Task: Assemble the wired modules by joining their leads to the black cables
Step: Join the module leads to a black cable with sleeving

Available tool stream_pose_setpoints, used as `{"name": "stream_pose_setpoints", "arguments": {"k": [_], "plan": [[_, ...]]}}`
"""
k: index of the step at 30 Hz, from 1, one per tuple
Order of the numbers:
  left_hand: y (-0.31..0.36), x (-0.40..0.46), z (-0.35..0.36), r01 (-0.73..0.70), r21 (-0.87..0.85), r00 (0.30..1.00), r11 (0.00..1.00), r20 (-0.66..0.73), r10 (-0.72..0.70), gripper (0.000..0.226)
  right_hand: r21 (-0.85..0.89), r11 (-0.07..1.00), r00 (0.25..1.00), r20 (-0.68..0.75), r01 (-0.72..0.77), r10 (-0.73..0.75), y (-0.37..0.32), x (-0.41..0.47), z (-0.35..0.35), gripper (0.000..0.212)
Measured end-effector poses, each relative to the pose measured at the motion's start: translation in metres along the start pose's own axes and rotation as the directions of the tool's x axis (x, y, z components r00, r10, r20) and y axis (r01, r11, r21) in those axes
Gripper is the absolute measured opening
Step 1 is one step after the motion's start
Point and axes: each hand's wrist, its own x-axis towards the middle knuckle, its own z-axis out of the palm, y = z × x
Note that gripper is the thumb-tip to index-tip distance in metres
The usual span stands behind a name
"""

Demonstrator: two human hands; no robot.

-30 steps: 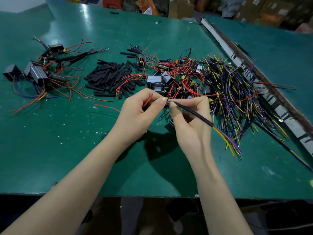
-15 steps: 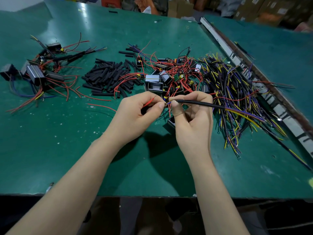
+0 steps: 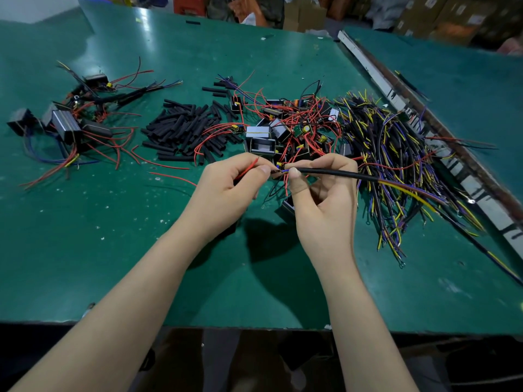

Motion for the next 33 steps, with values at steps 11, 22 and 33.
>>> {"name": "stream_pose_setpoints", "arguments": {"k": [11, 22, 33], "plan": [[0.002, 0.0, 0.0, -0.003, 0.015, 1.0, 1.0, -0.026, 0.004, 0.012, 0.064, 0.989, 0.991, 0.039, -0.133, 0.131, 0.002, -0.001, 0.001, 0.025], [-0.002, 0.004, 0.002, 0.068, -0.095, 0.997, 0.993, -0.029, -0.071, 0.014, 0.283, 0.896, 0.936, 0.021, -0.343, 0.352, 0.001, 0.003, -0.006, 0.024], [-0.006, 0.003, -0.018, 0.135, 0.121, 0.986, 0.983, 0.077, -0.145, 0.018, 0.292, 0.9, 0.917, -0.137, -0.324, 0.375, 0.0, 0.007, -0.009, 0.026]]}}
